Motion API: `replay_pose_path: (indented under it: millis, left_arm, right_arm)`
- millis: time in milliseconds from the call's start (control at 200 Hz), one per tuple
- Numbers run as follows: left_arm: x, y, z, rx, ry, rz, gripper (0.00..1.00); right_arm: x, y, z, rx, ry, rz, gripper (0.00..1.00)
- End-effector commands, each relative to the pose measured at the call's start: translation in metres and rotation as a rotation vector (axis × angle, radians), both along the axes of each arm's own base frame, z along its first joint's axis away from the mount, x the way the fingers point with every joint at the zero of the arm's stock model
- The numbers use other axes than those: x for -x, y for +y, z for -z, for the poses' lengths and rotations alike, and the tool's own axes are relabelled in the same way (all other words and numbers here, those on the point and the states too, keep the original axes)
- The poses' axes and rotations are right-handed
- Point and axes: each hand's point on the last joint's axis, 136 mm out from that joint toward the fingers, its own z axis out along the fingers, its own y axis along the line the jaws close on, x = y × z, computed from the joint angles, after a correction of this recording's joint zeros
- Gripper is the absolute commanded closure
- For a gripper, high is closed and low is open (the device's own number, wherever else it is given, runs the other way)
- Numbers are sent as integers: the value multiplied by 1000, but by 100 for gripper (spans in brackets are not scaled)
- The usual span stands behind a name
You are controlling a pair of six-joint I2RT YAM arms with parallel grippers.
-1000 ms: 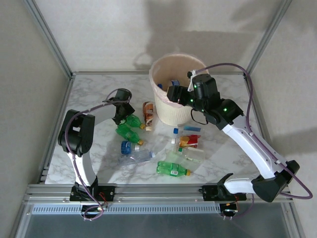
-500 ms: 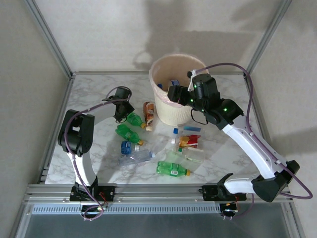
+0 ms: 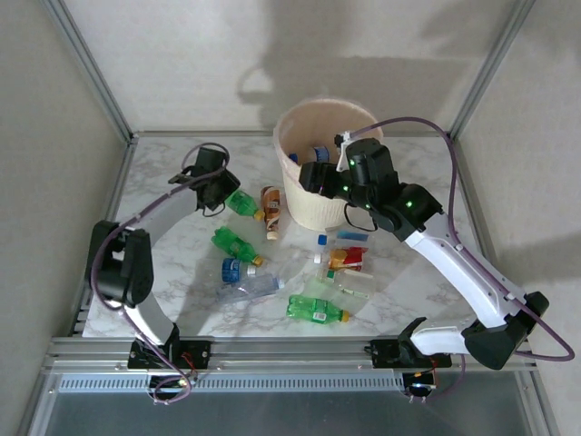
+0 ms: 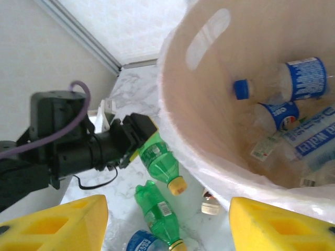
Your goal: Put the plastic bottles in the bin
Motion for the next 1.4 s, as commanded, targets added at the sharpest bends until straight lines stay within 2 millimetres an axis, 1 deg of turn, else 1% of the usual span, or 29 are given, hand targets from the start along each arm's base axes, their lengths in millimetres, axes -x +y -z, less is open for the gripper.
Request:
replay_pose_path:
  millis: [0,50,145,230,355,496,566,601,656,731,816,911,1061,1182,1297,1397]
  left_arm:
    - [0,-1,-59,63,-112,7,49]
    - [1,-3,-78,95,-159,16,49]
    - [5,-8,-108,152,-230,30,49]
    - [9,-19,-132,224,-291,69,49]
    - [14,-36,-163,319,-369,148,49]
    - [20,-52,-196,386,-454,234,48]
    - [24,-62,-212,428,-493,285,48]
    - [26,-68,-219,447,-508,310,48]
    - [30,-77,-230,465,-535,352,48]
    - [38,-90,-245,477,-569,410,47]
    - [45,-99,-254,481,-588,453,46]
    - [52,-105,-260,491,-604,483,45]
    - [60,-114,-268,513,-629,530,45]
    - [62,-117,-268,523,-631,554,45]
    - [66,-123,-267,538,-632,584,45]
    - [69,-127,-268,540,-635,605,45]
  right_arm:
    - [7,16,-17,-61,-41,-66,37]
    - [9,23,-16,-69,-41,-94,37]
    - [15,37,-17,-89,-40,-148,36]
    - [21,50,-18,-112,-43,-201,35]
    - [24,67,-14,-152,-23,-265,33]
    - [29,85,-9,-183,12,-330,25]
    - [27,91,-3,-166,29,-330,19]
    - [23,91,0,-153,38,-311,15]
    - [17,90,5,-133,49,-282,13]
    - [13,91,7,-122,57,-269,12]
    - [11,95,5,-121,67,-271,9]
    - [8,100,2,-133,75,-276,7]
    - [6,107,-2,-158,78,-292,8]
    - [4,110,-4,-162,73,-293,14]
    - [3,112,-7,-175,67,-300,19]
    - [3,114,-11,-182,62,-303,28]
